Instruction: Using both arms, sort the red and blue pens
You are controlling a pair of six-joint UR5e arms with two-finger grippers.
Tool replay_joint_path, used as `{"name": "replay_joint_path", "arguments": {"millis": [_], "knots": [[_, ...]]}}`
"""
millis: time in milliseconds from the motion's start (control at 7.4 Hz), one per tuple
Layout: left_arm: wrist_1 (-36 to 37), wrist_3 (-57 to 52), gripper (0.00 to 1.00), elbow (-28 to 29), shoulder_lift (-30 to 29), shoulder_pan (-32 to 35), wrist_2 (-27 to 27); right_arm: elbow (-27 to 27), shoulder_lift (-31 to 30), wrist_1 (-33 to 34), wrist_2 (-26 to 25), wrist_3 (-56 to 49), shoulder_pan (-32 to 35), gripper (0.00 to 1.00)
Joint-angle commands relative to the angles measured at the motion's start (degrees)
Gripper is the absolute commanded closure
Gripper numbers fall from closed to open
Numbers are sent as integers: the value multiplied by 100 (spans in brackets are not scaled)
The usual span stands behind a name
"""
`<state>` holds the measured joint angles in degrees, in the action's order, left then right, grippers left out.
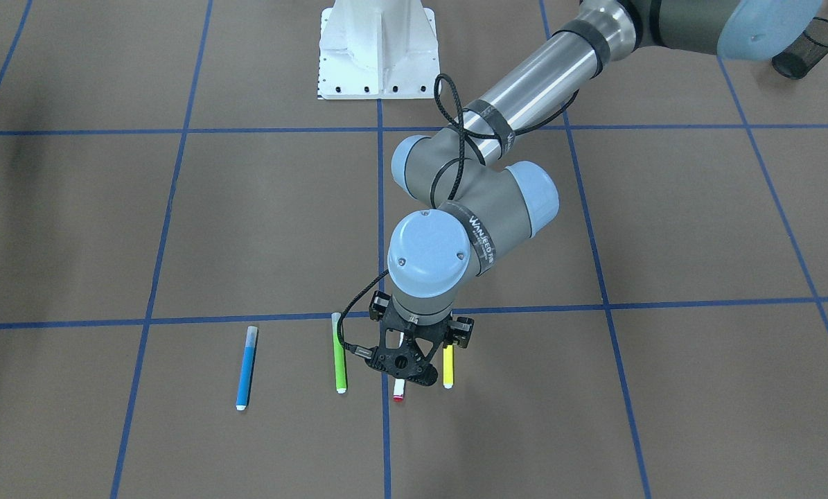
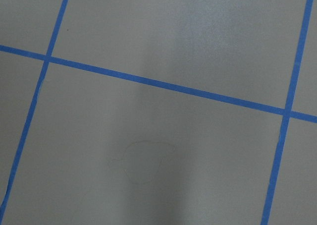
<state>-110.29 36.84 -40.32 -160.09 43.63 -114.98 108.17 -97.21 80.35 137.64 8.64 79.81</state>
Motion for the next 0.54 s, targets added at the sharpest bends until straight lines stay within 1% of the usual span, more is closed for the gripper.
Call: {"name": "replay_joint_path", "arguments": {"millis": [0,135,270,405], "knots": [[-879,383,20,682,-215,-30,291,2,0,-2,0,6,0,0],[-950,411,21,771,-216,-65,362,-7,0,-2,0,6,0,0],[-1195,507,21,928,-216,-187,545,-7,0,7,0,6,0,0],[-1223,665,21,947,-242,-206,564,-7,-17,-2,18,6,0,0]]}}
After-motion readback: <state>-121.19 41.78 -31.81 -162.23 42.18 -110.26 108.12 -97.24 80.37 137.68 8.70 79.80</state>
